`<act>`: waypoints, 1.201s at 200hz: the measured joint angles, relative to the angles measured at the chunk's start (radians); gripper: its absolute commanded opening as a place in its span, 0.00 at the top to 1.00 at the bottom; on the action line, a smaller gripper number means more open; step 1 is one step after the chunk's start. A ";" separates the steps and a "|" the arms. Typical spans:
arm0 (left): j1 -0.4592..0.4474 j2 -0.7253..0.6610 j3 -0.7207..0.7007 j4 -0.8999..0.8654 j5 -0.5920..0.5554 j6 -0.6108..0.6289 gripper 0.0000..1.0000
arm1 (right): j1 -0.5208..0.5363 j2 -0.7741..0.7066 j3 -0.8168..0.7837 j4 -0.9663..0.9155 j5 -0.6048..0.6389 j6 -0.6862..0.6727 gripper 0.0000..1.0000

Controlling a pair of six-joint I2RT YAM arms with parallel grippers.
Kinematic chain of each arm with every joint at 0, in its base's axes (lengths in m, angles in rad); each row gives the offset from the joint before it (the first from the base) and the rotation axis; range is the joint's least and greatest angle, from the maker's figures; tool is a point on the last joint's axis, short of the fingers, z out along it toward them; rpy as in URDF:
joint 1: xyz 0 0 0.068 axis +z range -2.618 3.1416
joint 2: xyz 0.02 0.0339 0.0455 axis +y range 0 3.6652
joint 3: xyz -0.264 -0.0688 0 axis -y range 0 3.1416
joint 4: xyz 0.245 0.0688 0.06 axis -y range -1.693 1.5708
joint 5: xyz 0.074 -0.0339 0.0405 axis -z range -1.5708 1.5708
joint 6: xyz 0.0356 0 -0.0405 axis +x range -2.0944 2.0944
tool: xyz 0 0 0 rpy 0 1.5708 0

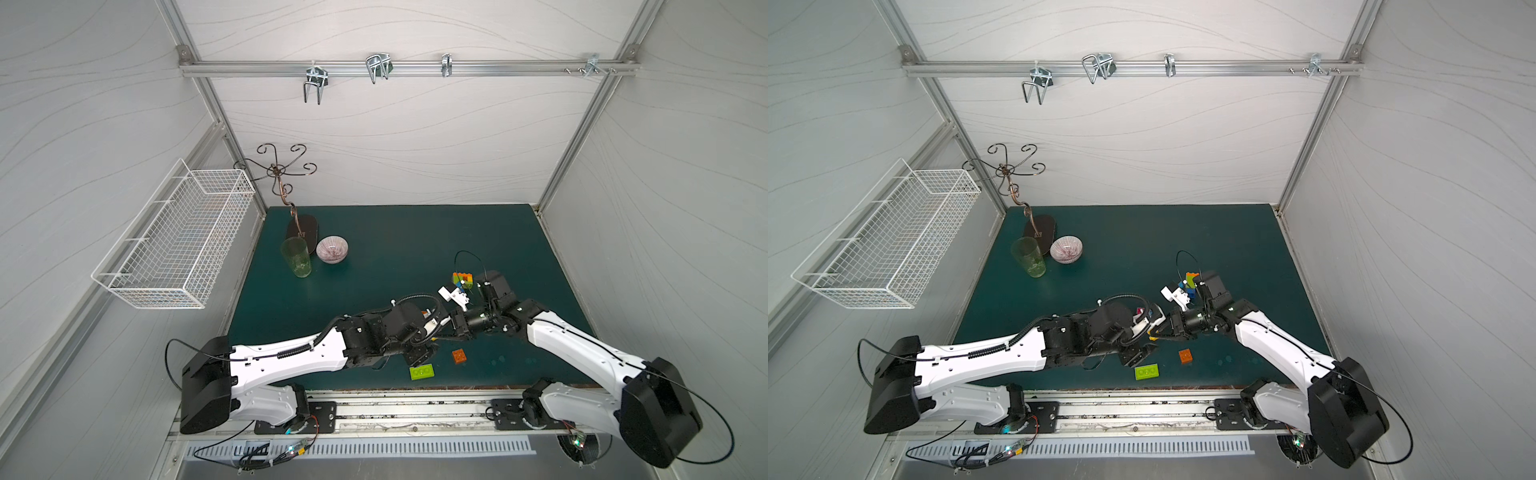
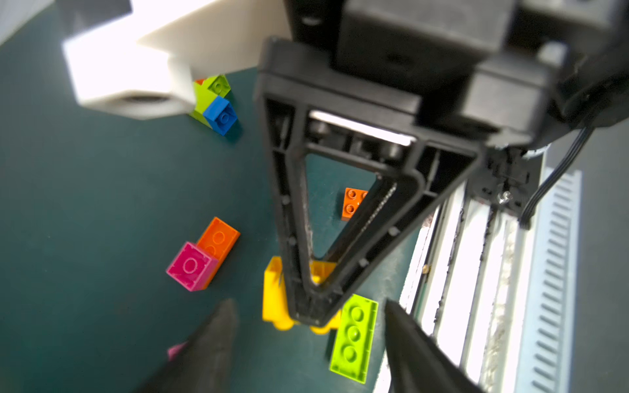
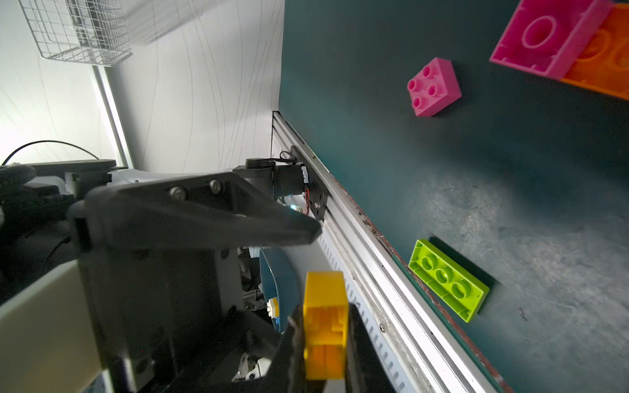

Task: Assemble the letter p with lego
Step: Pick up the lego brick from the center of the board, then adjust the lego brick at the center of the board.

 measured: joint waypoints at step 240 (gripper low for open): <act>0.464 0.443 0.059 0.127 0.550 -0.546 0.09 | -0.142 -0.035 -0.008 -0.148 0.270 -0.117 0.98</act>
